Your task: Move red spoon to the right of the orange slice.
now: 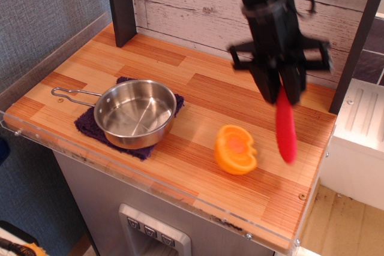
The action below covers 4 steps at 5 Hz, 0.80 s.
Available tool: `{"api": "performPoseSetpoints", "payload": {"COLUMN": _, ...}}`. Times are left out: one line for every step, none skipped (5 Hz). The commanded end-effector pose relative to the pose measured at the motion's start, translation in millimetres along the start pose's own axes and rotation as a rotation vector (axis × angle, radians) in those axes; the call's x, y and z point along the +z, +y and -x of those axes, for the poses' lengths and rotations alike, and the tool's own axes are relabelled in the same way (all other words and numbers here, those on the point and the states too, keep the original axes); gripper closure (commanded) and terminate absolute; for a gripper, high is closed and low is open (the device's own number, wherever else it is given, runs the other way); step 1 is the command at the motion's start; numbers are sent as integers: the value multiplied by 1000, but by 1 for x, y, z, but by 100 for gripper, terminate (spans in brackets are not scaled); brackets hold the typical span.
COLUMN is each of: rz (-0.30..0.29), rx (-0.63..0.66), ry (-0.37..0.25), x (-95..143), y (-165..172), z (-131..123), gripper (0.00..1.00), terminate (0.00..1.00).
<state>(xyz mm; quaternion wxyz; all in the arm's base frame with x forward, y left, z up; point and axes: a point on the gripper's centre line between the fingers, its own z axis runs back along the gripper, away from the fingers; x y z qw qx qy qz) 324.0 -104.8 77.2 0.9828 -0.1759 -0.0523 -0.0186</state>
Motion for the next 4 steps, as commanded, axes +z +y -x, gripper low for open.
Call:
{"api": "performPoseSetpoints", "payload": {"rz": -48, "rx": -20, "ry": 19, "x": 2, "y": -15, "z": 5, "gripper": 100, "terminate": 0}}
{"api": "performPoseSetpoints", "payload": {"rz": -208, "rx": 19, "ry": 59, "x": 14, "y": -7, "z": 5, "gripper": 100, "terminate": 0}}
{"api": "performPoseSetpoints", "payload": {"rz": -269, "rx": 39, "ry": 55, "x": 28, "y": 0, "z": 4, "gripper": 100, "terminate": 0}}
{"api": "performPoseSetpoints", "payload": {"rz": -272, "rx": 69, "ry": 75, "x": 29, "y": 5, "z": 4, "gripper": 0, "terminate": 100}}
